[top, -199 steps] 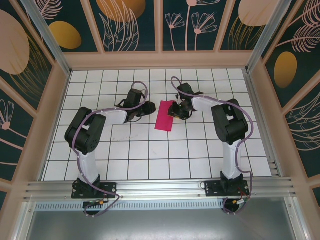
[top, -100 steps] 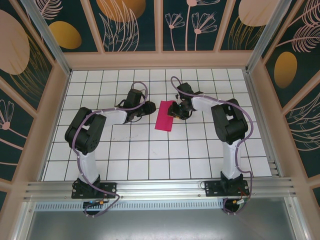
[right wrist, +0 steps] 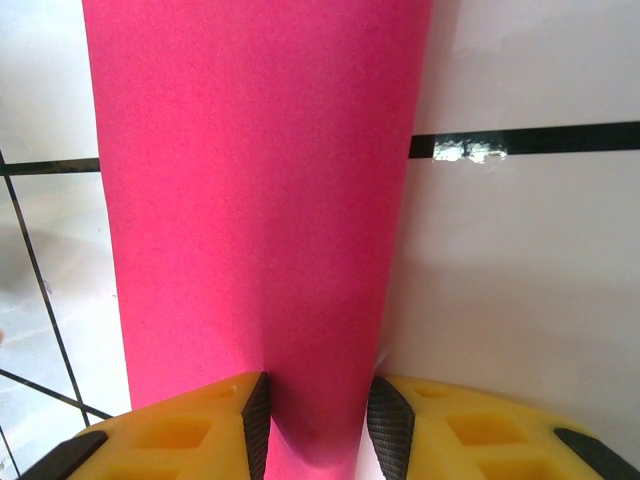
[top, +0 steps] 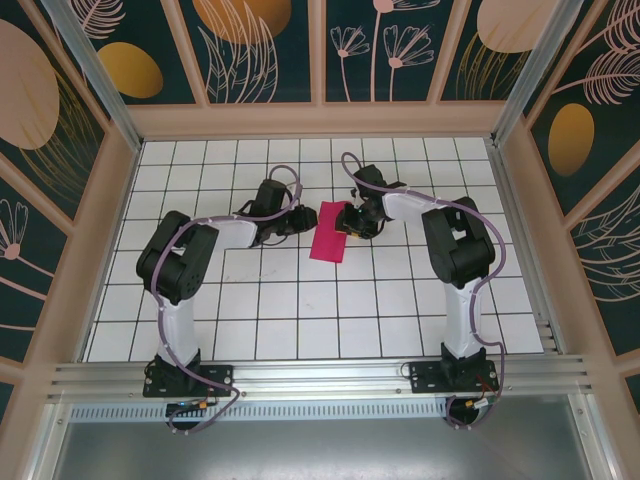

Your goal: Fold a paper plane with a square sheet of paper (pick it up from the middle)

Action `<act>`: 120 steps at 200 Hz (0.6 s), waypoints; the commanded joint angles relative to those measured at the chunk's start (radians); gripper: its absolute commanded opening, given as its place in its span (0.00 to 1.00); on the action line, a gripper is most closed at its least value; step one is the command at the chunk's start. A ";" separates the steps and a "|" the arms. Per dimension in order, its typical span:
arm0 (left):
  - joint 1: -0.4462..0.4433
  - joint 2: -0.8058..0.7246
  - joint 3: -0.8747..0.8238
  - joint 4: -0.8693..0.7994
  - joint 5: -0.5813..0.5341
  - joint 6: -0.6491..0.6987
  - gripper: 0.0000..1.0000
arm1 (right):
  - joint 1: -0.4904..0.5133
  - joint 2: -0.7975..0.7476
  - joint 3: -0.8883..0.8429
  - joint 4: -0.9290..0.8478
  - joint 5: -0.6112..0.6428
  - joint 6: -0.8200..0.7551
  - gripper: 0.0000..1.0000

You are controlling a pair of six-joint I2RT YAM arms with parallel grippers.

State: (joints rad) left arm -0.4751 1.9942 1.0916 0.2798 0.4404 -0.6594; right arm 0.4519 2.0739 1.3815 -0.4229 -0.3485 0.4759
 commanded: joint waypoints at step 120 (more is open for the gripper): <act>-0.038 0.127 0.145 -0.103 0.035 0.033 0.17 | 0.015 0.148 -0.052 -0.060 0.115 -0.040 0.39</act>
State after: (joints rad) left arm -0.5072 2.0926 1.2072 0.2108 0.4641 -0.6533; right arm 0.4526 2.0785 1.3880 -0.4305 -0.3481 0.4683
